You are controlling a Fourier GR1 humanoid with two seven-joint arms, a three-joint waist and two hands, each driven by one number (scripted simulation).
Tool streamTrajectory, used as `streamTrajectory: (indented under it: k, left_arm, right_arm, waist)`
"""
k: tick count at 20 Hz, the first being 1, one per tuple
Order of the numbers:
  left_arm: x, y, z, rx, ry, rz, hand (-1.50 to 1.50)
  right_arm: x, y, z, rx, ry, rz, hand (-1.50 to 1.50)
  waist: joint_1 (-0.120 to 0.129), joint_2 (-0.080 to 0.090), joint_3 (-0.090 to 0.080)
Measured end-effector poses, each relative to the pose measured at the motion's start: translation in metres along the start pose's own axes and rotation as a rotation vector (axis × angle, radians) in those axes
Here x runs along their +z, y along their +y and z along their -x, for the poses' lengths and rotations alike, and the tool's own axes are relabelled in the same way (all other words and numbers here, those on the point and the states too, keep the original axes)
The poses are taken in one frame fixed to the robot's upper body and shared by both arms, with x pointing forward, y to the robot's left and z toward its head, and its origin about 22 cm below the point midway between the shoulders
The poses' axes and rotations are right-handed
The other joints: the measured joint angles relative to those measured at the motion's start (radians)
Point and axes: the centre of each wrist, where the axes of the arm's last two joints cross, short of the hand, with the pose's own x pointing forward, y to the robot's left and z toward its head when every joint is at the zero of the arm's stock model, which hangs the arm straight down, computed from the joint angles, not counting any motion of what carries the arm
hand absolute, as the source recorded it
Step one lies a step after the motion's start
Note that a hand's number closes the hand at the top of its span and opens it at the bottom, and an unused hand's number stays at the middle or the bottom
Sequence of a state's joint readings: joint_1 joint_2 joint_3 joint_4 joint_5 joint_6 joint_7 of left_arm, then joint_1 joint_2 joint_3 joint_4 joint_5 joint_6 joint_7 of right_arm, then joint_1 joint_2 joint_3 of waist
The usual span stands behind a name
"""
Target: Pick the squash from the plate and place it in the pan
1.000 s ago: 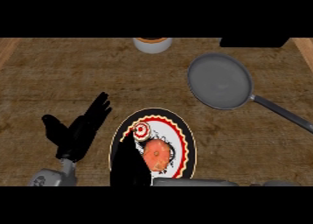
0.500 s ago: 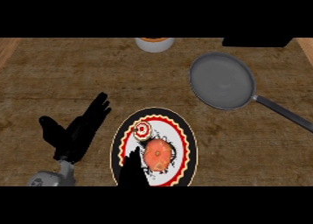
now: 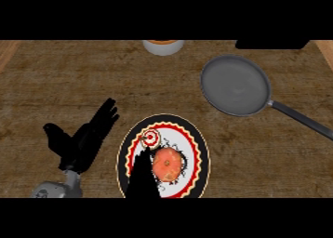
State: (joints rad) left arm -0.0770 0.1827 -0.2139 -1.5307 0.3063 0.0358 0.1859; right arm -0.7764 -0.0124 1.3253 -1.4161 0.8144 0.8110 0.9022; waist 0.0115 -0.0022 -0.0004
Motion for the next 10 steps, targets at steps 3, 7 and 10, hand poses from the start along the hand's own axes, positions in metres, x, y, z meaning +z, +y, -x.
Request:
streamTrajectory:
  k: [3, 7, 10]
  left_arm:
    - [0.000, -0.001, -0.005, -0.001, -0.005, 0.001, 0.00]
    - [0.002, 0.004, -0.003, -0.002, 0.000, -0.001, 0.00]
    - [0.001, 0.004, -0.008, 0.002, -0.002, 0.004, 0.00]
  right_arm:
    - [-0.002, 0.002, 0.000, 0.012, 0.018, -0.003, -1.50]
    - [-0.008, 0.008, -0.001, 0.026, 0.046, -0.010, -1.50]
    - [-0.016, 0.008, 0.005, 0.034, 0.077, -0.013, -1.50]
  waist:
    - [-0.001, 0.001, 0.000]
    - [-0.003, 0.001, 0.000]
    - [-0.004, 0.002, 0.000]
